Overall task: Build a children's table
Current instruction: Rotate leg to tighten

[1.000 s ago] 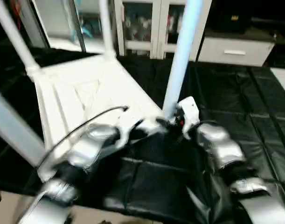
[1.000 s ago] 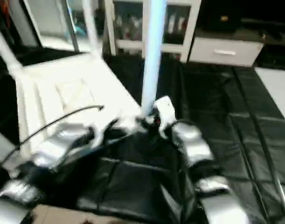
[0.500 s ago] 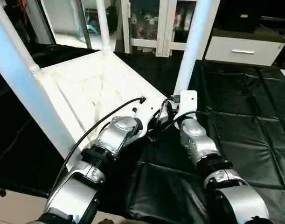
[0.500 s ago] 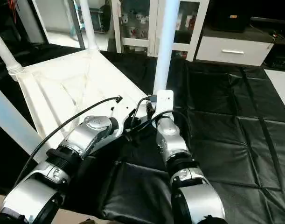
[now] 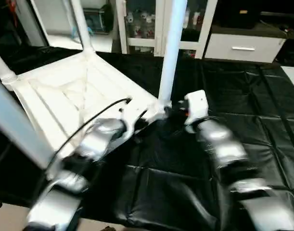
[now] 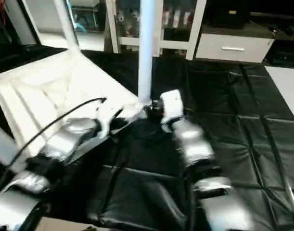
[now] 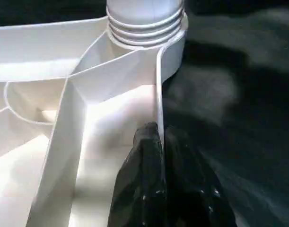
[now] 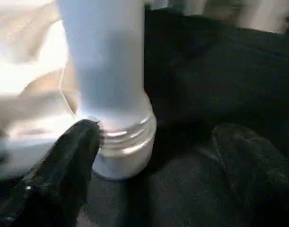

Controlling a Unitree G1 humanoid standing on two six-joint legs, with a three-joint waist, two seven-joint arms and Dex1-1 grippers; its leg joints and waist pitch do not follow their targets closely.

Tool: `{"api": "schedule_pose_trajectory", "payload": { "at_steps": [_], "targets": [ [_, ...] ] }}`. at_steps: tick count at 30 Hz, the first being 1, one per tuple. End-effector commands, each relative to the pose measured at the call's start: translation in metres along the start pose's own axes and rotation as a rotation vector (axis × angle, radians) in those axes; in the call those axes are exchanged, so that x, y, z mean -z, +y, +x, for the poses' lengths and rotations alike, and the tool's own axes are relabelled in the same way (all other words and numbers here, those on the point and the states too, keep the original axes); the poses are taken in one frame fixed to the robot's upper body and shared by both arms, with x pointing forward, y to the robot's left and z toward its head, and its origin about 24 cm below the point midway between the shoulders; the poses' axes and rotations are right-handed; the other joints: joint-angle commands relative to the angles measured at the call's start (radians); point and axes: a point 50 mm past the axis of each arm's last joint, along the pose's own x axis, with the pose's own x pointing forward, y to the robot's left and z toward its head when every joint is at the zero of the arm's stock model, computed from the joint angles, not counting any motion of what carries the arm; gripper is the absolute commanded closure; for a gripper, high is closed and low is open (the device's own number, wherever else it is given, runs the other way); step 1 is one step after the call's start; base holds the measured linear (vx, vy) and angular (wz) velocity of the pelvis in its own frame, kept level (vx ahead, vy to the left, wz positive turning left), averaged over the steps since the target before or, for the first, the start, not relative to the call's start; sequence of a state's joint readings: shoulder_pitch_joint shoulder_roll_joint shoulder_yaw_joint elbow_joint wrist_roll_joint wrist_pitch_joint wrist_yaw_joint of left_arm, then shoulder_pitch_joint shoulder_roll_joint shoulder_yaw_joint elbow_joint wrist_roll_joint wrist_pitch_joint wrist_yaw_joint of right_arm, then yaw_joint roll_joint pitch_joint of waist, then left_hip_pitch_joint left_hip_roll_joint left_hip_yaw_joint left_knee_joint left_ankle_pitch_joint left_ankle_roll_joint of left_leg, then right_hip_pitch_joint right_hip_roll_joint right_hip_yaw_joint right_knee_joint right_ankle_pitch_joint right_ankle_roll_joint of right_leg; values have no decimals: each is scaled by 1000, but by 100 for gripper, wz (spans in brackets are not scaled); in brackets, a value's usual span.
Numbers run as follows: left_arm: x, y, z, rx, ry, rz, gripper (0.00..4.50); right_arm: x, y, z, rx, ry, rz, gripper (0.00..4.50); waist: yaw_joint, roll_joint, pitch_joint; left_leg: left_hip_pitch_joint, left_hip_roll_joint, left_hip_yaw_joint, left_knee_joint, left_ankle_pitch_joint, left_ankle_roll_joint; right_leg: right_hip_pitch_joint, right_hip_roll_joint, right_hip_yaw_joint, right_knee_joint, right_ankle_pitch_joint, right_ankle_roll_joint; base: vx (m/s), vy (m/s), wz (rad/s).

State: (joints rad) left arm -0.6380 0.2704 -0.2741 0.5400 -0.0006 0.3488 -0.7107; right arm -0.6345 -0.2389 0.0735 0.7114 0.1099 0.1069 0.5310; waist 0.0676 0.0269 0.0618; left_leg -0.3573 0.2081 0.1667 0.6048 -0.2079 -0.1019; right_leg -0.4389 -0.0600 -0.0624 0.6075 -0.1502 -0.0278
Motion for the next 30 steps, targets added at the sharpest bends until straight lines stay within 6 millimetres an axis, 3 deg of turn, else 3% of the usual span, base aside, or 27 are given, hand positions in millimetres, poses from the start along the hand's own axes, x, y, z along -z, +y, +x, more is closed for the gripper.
{"api": "schedule_pose_trajectory", "payload": {
  "at_steps": [1, 3, 5, 8, 10, 13, 14, 17, 18, 19, 20, 22, 23, 26, 30],
  "targets": [
    [-3, -9, -3, 100, -5, 34, 450, 4, 8, -3, -140, 37, -28, 31, 7, 3, -83, -7, 7, 6, -57, -110, 102, 86, -62, 38, -56, -100, -266, 0, 0, 0],
    [-1, -11, -7, 147, -3, 50, 450, 4, 5, -10, -204, 46, -49, 31, 9, 4, -82, -4, 9, 7, -58, -130, 93, 85, -62, 38, -59, -127, -266, 0, 0, 0],
    [3, -20, -15, 265, 11, 90, 450, 3, 3, -27, -381, 67, -60, 31, 19, 5, -79, -2, 13, 5, -61, -152, 88, 85, -63, 37, -62, -171, -253, 0, 0, 0],
    [4, -23, -17, 285, 21, 90, 450, 5, 3, -31, -426, 86, -57, 31, 32, 7, -78, 8, 15, 9, -60, -159, 76, 75, -60, 38, -64, -186, -255, 0, 0, 0],
    [2, -28, -18, 329, 22, 101, 450, 7, 3, -35, -469, 123, -47, 31, 35, 13, -74, 8, 15, 6, -64, -190, 62, 75, -60, 36, -67, -226, -246, 0, 0, 0],
    [0, -34, -20, 376, 14, 113, 450, 8, 5, -34, -479, 113, -61, 31, 39, 8, -76, 8, 13, 6, -64, -195, 48, 75, -63, 37, -70, -249, -231, 0, 0, 0],
    [-2, -37, -20, 392, 9, 119, 450, 6, 6, -32, -473, 102, -65, 31, 42, 18, -77, 9, 13, 4, -64, -188, 43, 74, -64, 37, -67, -242, -231, 0, 0, 0],
    [-2, -39, -20, 401, 10, 120, 450, 7, 9, -31, -484, 105, -77, 31, 43, 7, -79, 5, 11, 5, -64, -174, 46, 77, -62, 35, -65, -212, -231, 0, 0, 0],
    [-2, -39, -19, 402, 12, 120, 450, 7, 10, -32, -490, 110, -83, 31, 44, 8, -80, 4, 11, 5, -63, -169, 46, 78, -62, 35, -64, -208, -232, 0, 0, 0],
    [-3, -39, -20, 401, 12, 120, 450, 8, 11, -31, -492, 111, -80, 31, 44, 17, -80, 3, 11, 3, -63, -164, 47, 77, -63, 35, -63, -204, -231, 0, 0, 0],
    [-3, -39, -20, 401, 12, 120, 450, 8, 11, -31, -493, 112, -77, 31, 42, 13, -79, 1, 10, 4, -63, -164, 48, 78, -62, 34, -65, -202, -228, 0, 0, 0],
    [-5, -38, -21, 400, 11, 120, 450, 9, 13, -30, -502, 121, -71, 31, 41, 24, -81, 2, 9, 2, -62, -171, 43, 80, -61, 33, -63, -198, -228, 0, 0, 0],
    [-6, -39, -21, 402, 10, 120, 450, 9, 14, -30, -511, 128, -73, 57, 39, 24, -81, 0, 9, 2, -62, -170, 45, 80, -60, 32, -64, -189, -231, 0, 0, 0],
    [-6, -40, -21, 408, 10, 122, 450, 11, 14, -31, -516, 139, -81, 57, 40, 25, -83, -3, 8, 2, -60, -154, 53, 82, -61, 32, -62, -181, -232, 0, 0, 0],
    [-6, -40, -20, 410, 11, 126, 450, 11, 11, -34, -516, 147, -86, 104, 41, 25, -83, -3, 9, 3, -59, -143, 60, 80, -61, 31, -64, -197, -228, 0, 0, 0]
  ]
}}
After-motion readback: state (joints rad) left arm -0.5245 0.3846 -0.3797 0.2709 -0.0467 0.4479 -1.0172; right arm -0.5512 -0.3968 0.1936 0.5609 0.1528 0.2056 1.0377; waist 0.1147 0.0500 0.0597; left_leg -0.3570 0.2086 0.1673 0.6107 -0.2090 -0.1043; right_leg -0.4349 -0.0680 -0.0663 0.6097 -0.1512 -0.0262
